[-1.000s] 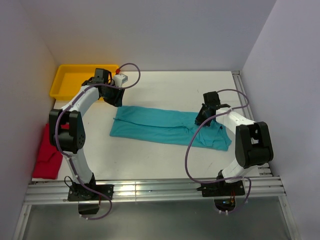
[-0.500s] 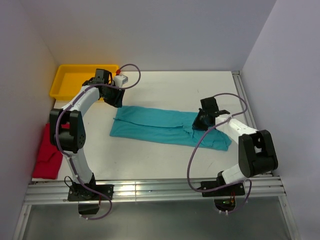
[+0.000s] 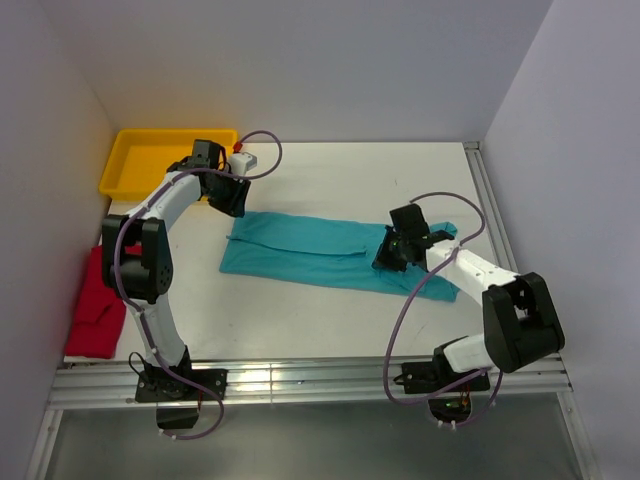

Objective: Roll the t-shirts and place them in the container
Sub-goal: Fold the tshirt

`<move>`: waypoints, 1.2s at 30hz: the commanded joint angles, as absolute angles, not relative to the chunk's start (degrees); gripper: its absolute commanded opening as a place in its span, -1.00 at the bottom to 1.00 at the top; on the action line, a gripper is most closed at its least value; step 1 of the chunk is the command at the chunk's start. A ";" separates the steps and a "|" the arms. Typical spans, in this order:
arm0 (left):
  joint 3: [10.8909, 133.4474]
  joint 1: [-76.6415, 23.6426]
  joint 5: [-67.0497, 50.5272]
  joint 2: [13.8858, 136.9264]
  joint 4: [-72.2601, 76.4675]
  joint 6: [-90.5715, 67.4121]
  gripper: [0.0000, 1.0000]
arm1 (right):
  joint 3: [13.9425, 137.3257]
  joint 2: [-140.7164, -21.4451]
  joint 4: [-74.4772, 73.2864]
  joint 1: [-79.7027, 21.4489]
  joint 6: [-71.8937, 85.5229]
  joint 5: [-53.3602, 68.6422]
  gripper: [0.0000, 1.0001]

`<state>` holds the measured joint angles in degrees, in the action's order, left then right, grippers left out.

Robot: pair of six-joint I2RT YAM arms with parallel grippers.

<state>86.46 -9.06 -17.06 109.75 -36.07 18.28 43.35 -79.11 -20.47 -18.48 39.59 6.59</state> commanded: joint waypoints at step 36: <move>85.17 -9.49 -17.93 109.60 -33.75 18.81 -0.05 | 46.41 -81.39 -23.56 -19.68 39.55 -0.28 -0.48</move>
